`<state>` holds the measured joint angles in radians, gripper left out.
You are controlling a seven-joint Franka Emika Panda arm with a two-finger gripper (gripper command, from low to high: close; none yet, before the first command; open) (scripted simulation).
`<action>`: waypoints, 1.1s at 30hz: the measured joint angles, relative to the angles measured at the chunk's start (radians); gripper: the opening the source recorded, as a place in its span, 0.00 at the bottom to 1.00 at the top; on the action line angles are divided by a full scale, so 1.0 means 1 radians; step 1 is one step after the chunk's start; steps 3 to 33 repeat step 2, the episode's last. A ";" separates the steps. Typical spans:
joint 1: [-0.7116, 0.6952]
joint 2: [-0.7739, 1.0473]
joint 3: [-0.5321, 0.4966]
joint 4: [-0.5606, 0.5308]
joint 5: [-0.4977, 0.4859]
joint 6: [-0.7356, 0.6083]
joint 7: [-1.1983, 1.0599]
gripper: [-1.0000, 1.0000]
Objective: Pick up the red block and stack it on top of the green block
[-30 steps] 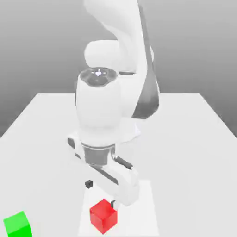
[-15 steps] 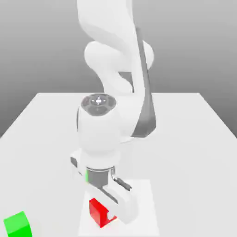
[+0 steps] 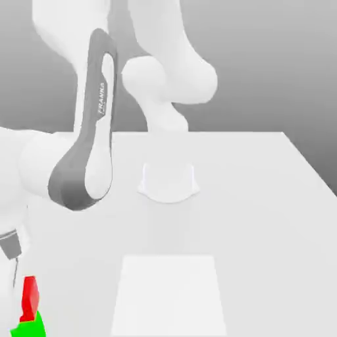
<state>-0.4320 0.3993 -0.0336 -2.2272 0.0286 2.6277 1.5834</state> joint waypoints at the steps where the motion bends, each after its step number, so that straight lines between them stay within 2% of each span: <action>1: 0.000 0.000 0.000 0.000 0.000 0.000 0.000 1.00; 33: 0.000 0.000 0.000 0.000 0.000 0.000 0.000 1.00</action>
